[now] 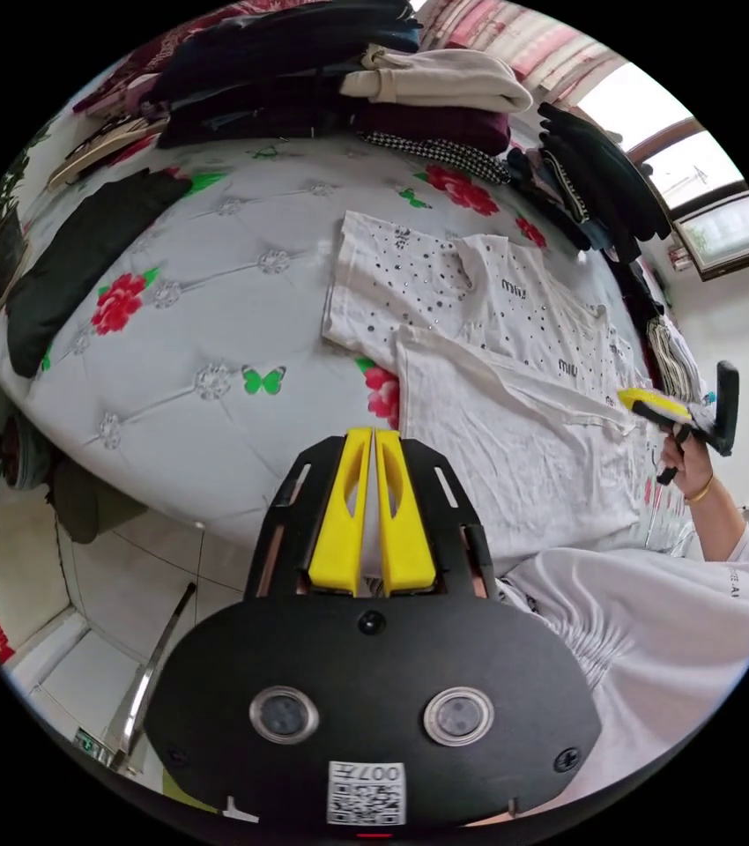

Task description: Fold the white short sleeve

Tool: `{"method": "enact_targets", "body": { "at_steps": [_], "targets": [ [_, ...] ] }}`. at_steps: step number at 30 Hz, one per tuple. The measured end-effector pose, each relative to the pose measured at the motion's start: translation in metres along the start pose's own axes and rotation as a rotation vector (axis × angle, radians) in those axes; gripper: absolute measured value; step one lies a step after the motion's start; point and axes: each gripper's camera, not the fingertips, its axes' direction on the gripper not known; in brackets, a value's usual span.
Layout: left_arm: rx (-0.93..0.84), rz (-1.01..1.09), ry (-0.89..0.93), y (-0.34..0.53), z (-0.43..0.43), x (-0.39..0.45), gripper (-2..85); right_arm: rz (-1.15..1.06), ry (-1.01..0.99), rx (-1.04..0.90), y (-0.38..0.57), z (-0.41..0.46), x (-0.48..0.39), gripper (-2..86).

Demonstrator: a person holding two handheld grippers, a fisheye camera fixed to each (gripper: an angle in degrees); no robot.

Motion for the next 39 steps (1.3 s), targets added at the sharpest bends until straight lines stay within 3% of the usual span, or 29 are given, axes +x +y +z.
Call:
{"method": "enact_targets", "body": {
  "at_steps": [2,7,14,19,24,27,31,35,39],
  "targets": [
    [-0.004,0.003,0.011,-0.014,0.001,-0.006,-0.3,-0.134,-0.068,-0.128,-0.005,0.041,-0.041,0.1],
    [0.021,-0.068,0.046,-0.052,-0.003,-0.040,4.5,-0.184,-0.058,-0.257,-0.022,0.094,-0.061,-0.1],
    [0.030,-0.068,0.065,-0.090,-0.009,-0.070,9.0,0.141,0.109,-0.032,-0.044,0.031,0.015,-0.3],
    [0.031,-0.082,0.044,-0.107,-0.012,-0.077,9.0,0.059,-0.056,-0.037,-0.027,0.037,-0.025,-0.3],
    [0.040,-0.034,-0.064,-0.115,-0.017,-0.073,7.9,0.058,-0.050,-0.150,0.000,0.069,-0.063,-0.2],
    [0.044,0.074,-0.167,-0.118,-0.020,-0.066,7.2,0.125,-0.101,-0.105,0.016,0.056,-0.065,-0.2],
    [0.073,0.089,-0.174,-0.120,-0.028,-0.077,2.8,0.164,-0.107,-0.041,0.041,0.023,-0.061,-0.2],
    [0.085,0.001,-0.040,-0.125,-0.035,-0.102,-0.3,0.201,-0.079,0.008,0.069,-0.014,-0.057,-0.2],
    [0.171,-0.374,0.371,-0.111,-0.042,-0.174,-0.8,0.240,-0.082,0.060,0.098,-0.043,-0.055,-0.2]
  ]
}}
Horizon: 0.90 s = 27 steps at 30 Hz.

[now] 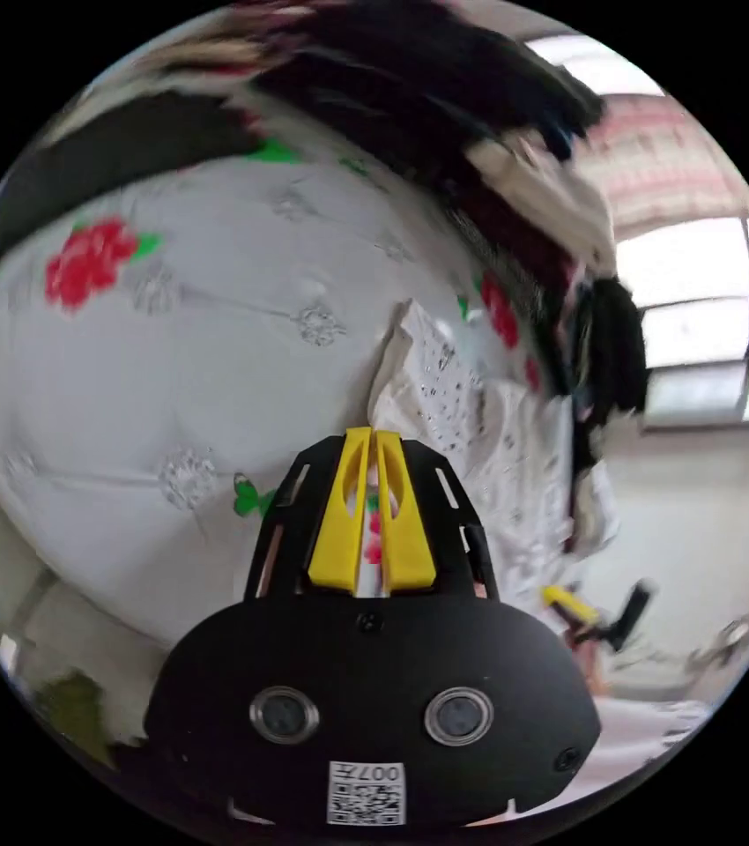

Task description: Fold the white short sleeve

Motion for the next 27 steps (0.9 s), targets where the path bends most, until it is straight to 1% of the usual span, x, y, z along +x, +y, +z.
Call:
{"method": "enact_targets", "body": {
  "at_steps": [1,2,4,5,6,7,9,11,14,15,16,17,18,19,20,21,22,24,25,27],
  "targets": [
    [0.045,-0.155,0.146,0.004,-0.006,-0.025,-0.9,0.012,0.000,0.010,0.010,-0.008,0.002,-0.2],
    [0.061,-0.226,0.209,0.008,-0.006,-0.036,-0.9,0.025,-0.001,0.018,0.020,-0.016,0.004,-0.2],
    [0.118,-0.451,0.374,0.029,-0.002,-0.072,-1.0,0.051,-0.006,0.029,0.035,-0.026,0.008,-0.2],
    [0.134,-0.493,0.400,0.035,0.000,-0.078,-1.0,0.069,-0.009,0.039,0.045,-0.033,0.010,-0.2],
    [0.204,-0.520,0.476,0.045,0.001,-0.085,-1.0,0.077,-0.011,0.046,0.049,-0.037,0.011,-0.2],
    [0.247,-0.544,0.498,0.052,0.001,-0.087,-1.0,0.093,-0.015,0.059,0.059,-0.044,0.012,-0.2],
    [0.274,-0.576,0.500,0.058,0.001,-0.085,-1.0,0.117,-0.030,0.074,0.072,-0.054,0.014,-0.2],
    [0.287,-0.554,0.513,0.056,0.002,-0.079,-1.0,0.145,-0.052,0.090,0.086,-0.066,0.017,-0.3],
    [0.263,-0.237,0.433,0.032,-0.009,-0.034,-0.9,0.174,-0.057,0.103,0.097,-0.081,0.021,-0.3],
    [0.234,-0.008,0.401,0.024,-0.013,-0.001,-0.9,0.178,-0.060,0.109,0.099,-0.085,0.022,-0.3],
    [0.165,0.255,0.347,0.020,-0.011,0.039,-0.9,0.184,-0.071,0.119,0.102,-0.092,0.023,-0.3],
    [0.113,0.386,0.309,0.022,-0.008,0.060,-0.8,0.184,-0.077,0.125,0.104,-0.099,0.023,-0.3],
    [-0.011,0.631,0.241,0.031,0.006,0.099,-0.7,0.182,-0.077,0.127,0.105,-0.102,0.023,-0.3],
    [-0.156,0.824,0.200,0.046,0.028,0.130,-0.6,0.173,-0.074,0.127,0.106,-0.108,0.022,-0.2],
    [-0.225,0.896,0.184,0.055,0.040,0.141,-0.5,0.165,-0.069,0.123,0.106,-0.112,0.021,-0.2],
    [-0.332,0.993,0.127,0.072,0.065,0.157,-0.2,0.163,-0.068,0.119,0.105,-0.113,0.021,-0.2],
    [-0.410,1.047,0.056,0.086,0.092,0.164,0.1,0.163,-0.072,0.112,0.105,-0.117,0.021,-0.2],
    [-0.493,1.028,-0.038,0.098,0.127,0.163,1.2,0.163,-0.082,0.120,0.105,-0.125,0.021,-0.1],
    [-0.522,0.975,-0.052,0.101,0.142,0.160,2.7,0.165,-0.086,0.131,0.106,-0.132,0.020,0.0],
    [-0.512,0.930,-0.028,0.105,0.152,0.160,4.2,0.171,-0.085,0.156,0.110,-0.145,0.021,0.3]
  ]
}}
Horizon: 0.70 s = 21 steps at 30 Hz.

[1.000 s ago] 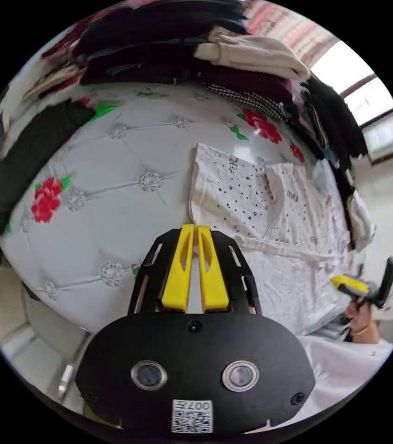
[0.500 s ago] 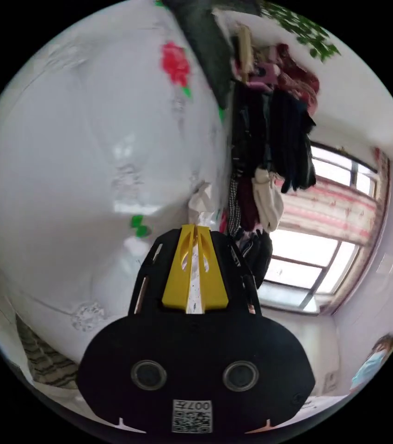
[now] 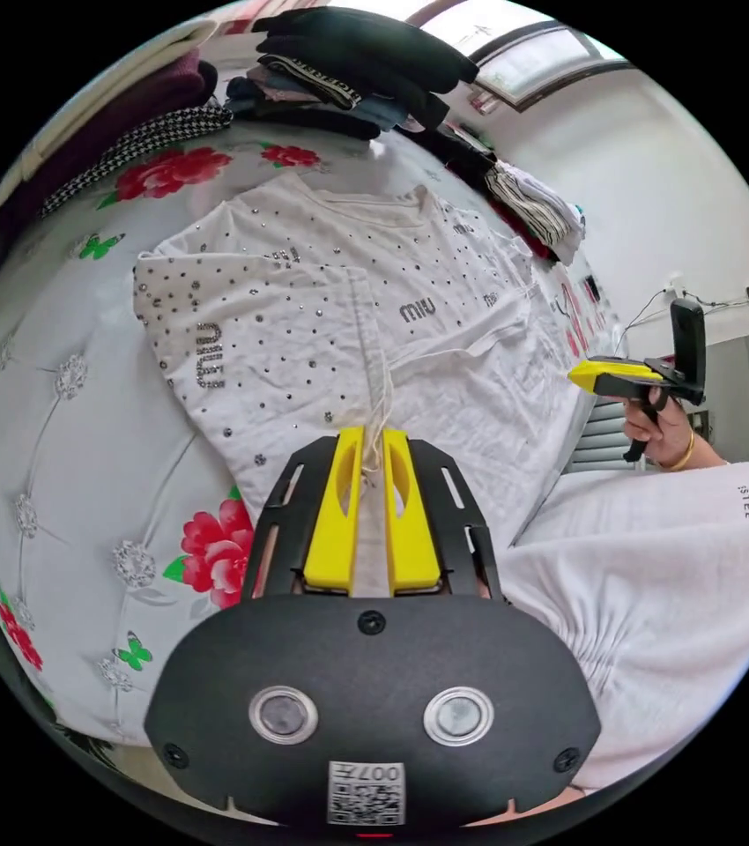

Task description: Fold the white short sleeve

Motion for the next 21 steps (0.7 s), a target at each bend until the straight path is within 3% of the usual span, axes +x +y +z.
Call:
{"method": "enact_targets", "body": {
  "at_steps": [6,11,17,21],
  "targets": [
    [0.072,0.069,-0.021,-0.005,0.002,0.031,5.6,0.133,0.082,0.147,0.020,-0.069,0.043,2.8],
    [0.164,0.200,-0.026,-0.019,-0.015,0.071,5.1,0.448,0.084,0.426,0.056,-0.161,0.133,4.1],
    [0.069,0.061,-0.008,-0.052,0.027,0.064,4.3,0.810,0.041,0.618,0.103,-0.220,0.240,4.5],
    [0.038,0.016,0.027,-0.076,0.055,0.068,4.1,0.889,-0.057,0.656,0.116,-0.227,0.276,4.1]
  ]
}}
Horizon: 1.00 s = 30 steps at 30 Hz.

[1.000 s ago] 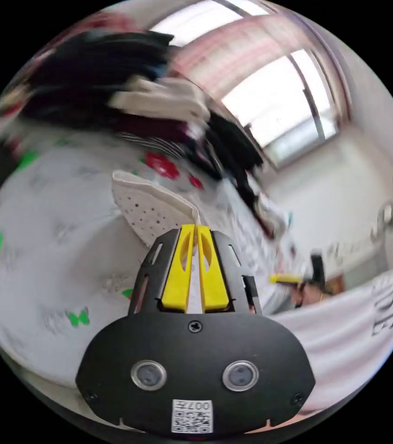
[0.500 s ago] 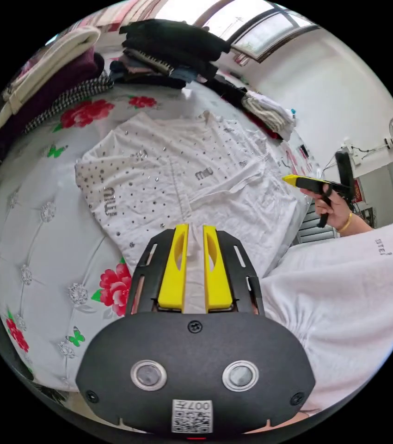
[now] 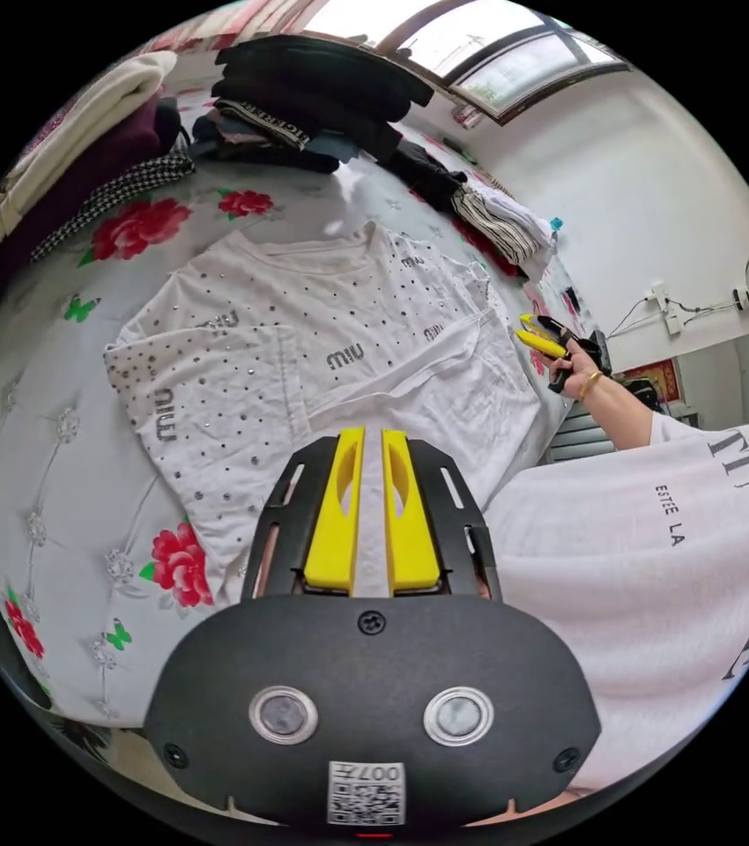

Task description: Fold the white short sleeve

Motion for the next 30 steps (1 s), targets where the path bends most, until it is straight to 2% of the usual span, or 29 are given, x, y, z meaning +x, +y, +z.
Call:
{"method": "enact_targets", "body": {
  "at_steps": [4,8,12,14,16,18,20,22,24,28,30],
  "targets": [
    [-0.124,0.073,0.025,-0.034,0.049,0.015,3.7,-0.064,-0.007,-0.097,-0.014,0.012,-0.006,1.8],
    [-0.196,0.126,-0.024,-0.066,0.093,0.024,0.5,-0.105,-0.018,-0.040,-0.014,-0.013,-0.011,0.3],
    [-0.115,0.175,0.019,-0.106,0.113,0.036,-0.8,0.008,-0.070,-0.028,0.000,-0.029,0.018,0.0],
    [-0.133,0.202,0.016,-0.120,0.127,0.041,-0.9,0.087,-0.107,-0.038,0.013,-0.030,0.039,-0.1],
    [-0.232,0.234,-0.049,-0.133,0.156,0.039,-1.0,0.129,-0.179,-0.006,0.021,-0.033,0.049,-0.1],
    [-0.195,0.228,-0.005,-0.142,0.160,0.030,-1.0,0.158,-0.191,0.011,0.023,-0.034,0.049,-0.1],
    [-0.196,0.166,-0.020,-0.152,0.163,0.022,-1.0,0.101,-0.160,0.012,0.019,-0.034,0.029,-0.1],
    [-0.130,0.165,-0.121,-0.159,0.159,0.019,-1.0,0.012,-0.138,0.012,0.014,-0.036,0.005,0.0],
    [-0.091,0.140,-0.148,-0.162,0.154,0.014,-1.0,-0.095,-0.091,-0.011,0.012,-0.035,-0.022,0.0],
    [-0.057,0.227,0.015,-0.164,0.148,0.019,-1.0,-0.290,0.015,-0.059,0.026,-0.021,-0.073,-0.1],
    [-0.082,0.319,0.048,-0.163,0.157,0.034,-1.0,-0.272,0.020,-0.061,0.034,-0.014,-0.076,-0.1]
  ]
}}
